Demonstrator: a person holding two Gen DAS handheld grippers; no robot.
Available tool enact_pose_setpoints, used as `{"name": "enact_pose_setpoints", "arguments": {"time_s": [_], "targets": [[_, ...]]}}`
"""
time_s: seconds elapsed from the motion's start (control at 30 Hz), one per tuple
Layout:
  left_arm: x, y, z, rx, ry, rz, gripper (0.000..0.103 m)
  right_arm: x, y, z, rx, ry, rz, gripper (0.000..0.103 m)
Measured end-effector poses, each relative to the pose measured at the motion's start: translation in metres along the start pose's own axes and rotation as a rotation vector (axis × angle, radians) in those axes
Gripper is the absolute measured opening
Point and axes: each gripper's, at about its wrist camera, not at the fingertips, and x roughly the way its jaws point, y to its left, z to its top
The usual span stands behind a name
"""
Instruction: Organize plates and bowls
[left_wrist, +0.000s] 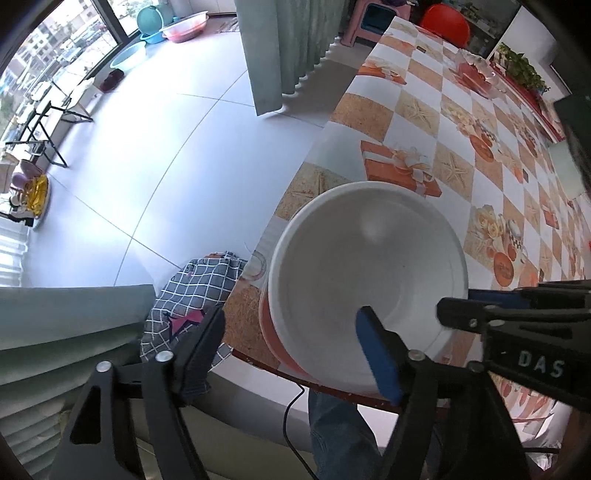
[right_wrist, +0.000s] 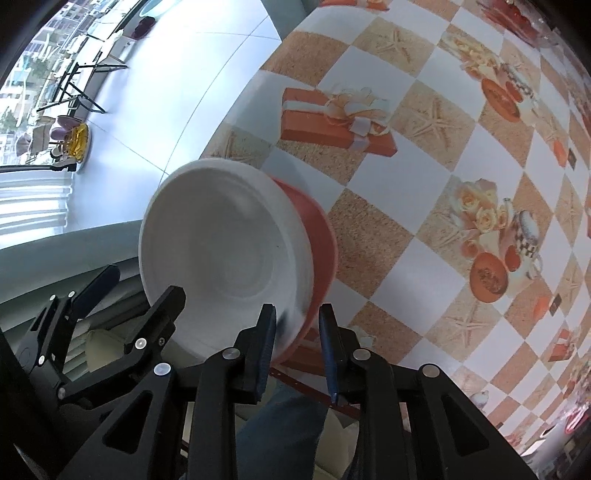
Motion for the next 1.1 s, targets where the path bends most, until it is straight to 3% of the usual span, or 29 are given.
{"name": "enact_pose_setpoints", "arguments": {"time_s": [0.03, 0.07, 0.1, 0.23, 0.3, 0.37, 0.57, 1.1], "targets": [[-0.001, -0.001, 0.0, 0.008, 0.001, 0.011, 0.08, -0.004, 0.0, 0.001, 0.0, -0.014, -0.008, 0.052], [-0.002, -0.002, 0.0, 0.015, 0.002, 0.014, 0.081, -0.01, 0.0, 0.0, -0.002, -0.035, -0.018, 0.084], [-0.004, -0.003, 0.0, 0.023, -0.003, 0.015, 0.081, -0.015, -0.001, -0.001, -0.004, -0.053, -0.023, 0.093], [-0.017, -0.006, -0.001, 0.046, -0.049, 0.031, 0.081, -0.034, 0.001, -0.003, -0.031, -0.1, -0.049, 0.093], [-0.025, -0.007, 0.0, 0.05, -0.069, 0.052, 0.081, -0.037, 0.001, -0.002, -0.029, -0.08, -0.079, 0.093], [-0.031, -0.007, 0.001, 0.056, -0.073, 0.069, 0.082, -0.038, -0.001, -0.001, -0.02, -0.059, -0.079, 0.102], [-0.043, -0.007, 0.004, 0.087, -0.054, 0.0, 0.088, -0.056, -0.006, -0.008, -0.028, -0.093, -0.076, 0.102], [-0.062, -0.012, -0.006, 0.112, -0.038, 0.009, 0.09, -0.076, 0.006, -0.015, -0.072, -0.13, -0.095, 0.102]]}}
